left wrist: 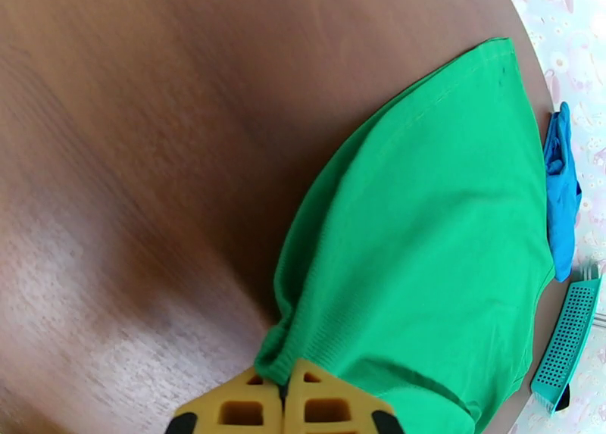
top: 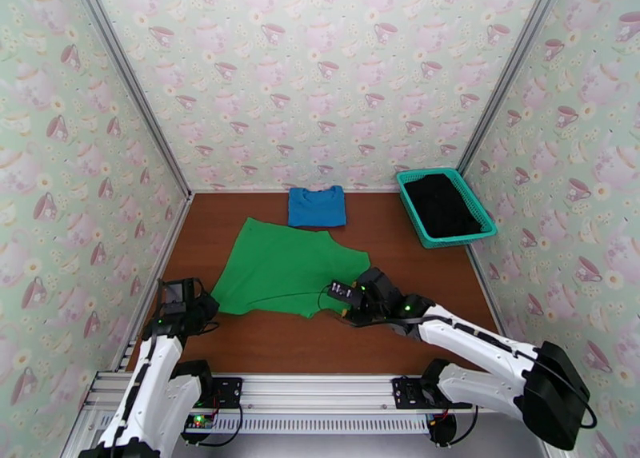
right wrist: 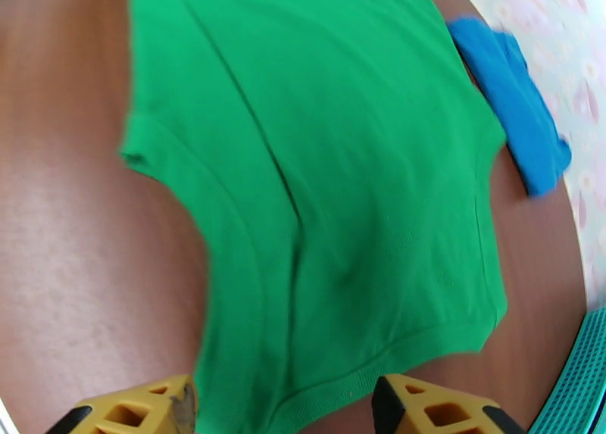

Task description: Fold and stack the mixed laundry pile

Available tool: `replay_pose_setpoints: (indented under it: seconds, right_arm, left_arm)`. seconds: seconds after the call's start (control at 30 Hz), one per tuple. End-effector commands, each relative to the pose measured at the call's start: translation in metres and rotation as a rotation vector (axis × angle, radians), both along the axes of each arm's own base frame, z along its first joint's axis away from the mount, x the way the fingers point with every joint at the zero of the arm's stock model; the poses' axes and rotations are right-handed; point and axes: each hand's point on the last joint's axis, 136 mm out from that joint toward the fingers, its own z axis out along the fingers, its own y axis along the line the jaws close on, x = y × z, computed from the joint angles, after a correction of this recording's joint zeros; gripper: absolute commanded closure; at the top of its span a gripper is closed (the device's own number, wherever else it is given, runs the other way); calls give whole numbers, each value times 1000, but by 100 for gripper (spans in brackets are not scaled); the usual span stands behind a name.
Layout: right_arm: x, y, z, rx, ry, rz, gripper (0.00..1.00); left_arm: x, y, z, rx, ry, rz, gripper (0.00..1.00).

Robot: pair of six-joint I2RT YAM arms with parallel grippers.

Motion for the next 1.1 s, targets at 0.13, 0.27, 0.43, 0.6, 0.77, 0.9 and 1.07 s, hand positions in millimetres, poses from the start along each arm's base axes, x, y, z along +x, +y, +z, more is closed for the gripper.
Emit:
replay_pose_setpoints:
  seconds: [0.13, 0.27, 0.43, 0.6, 0.77, 0.9, 1.07]
  right_arm:
    - [-22, 74, -9, 1, 38, 293, 43]
    - [-29, 106, -39, -53, 70, 390, 43]
    - [-26, 128, -57, -67, 90, 405, 44]
    - [-23, 130, -71, -101, 114, 392, 50]
    - [-21, 126, -87, -136, 141, 345, 53]
    - [-20, 124, -95, -154, 153, 322, 70]
    - [-35, 119, -94, -179, 172, 341, 93]
  left_arm:
    - [4, 4, -2, 11, -6, 16, 100]
    - [3, 3, -1, 5, -6, 11, 100]
    - [3, 2, -3, 3, -5, 6, 100]
    - [2, 2, -5, 5, -4, 5, 100]
    - [3, 2, -6, 1, -8, 2, 100]
    - [3, 1, -9, 1, -2, 1, 100]
    - [2, 0, -8, -3, -4, -2, 100]
